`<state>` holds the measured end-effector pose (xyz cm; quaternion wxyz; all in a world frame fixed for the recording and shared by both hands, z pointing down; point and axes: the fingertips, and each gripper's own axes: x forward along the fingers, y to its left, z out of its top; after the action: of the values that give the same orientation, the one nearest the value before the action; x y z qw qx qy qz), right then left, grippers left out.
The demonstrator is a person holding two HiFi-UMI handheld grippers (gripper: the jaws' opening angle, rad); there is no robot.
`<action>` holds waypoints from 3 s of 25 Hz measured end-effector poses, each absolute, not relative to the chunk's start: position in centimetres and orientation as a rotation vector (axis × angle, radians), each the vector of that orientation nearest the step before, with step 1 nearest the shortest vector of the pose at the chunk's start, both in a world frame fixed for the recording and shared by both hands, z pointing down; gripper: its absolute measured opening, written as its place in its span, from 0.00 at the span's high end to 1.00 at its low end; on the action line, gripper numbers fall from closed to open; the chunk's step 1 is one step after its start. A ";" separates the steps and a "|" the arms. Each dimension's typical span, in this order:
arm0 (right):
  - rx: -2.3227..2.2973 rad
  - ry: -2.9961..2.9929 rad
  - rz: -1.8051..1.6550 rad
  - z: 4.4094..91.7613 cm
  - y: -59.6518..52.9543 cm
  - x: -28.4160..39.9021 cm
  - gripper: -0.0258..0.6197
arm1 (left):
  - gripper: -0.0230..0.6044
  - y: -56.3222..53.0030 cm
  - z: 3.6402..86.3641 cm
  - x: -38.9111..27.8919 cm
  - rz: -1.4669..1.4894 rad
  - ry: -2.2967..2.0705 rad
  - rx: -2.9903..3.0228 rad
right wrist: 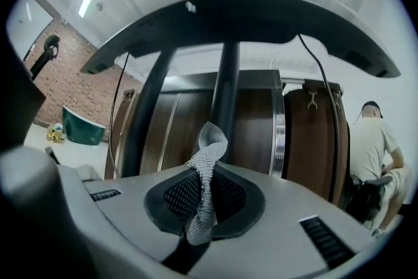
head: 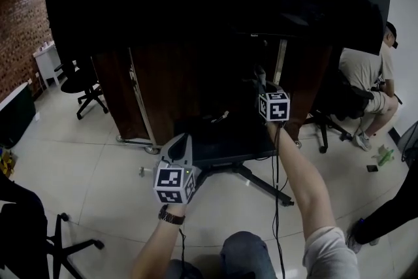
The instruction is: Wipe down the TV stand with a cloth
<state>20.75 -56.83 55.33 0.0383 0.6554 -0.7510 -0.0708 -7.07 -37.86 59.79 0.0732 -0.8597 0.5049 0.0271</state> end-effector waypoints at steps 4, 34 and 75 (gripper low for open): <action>1.958 -2.222 0.050 65.6 -55.8 22.0 0.92 | 0.95 -36.6 61.0 -6.0 0.055 1.485 -2.608; 1.782 -2.500 0.174 65.6 -46.1 16.3 0.92 | 0.95 -32.8 63.7 -1.9 0.067 1.387 -2.699; 2.319 -2.074 0.098 74.5 -34.1 36.0 0.92 | 0.95 -30.1 70.2 -7.2 -0.101 1.476 -2.651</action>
<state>36.00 -34.12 74.45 0.0145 0.7450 -0.6661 0.0315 -7.21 -30.13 70.24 0.0529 -0.8719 0.4857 -0.0331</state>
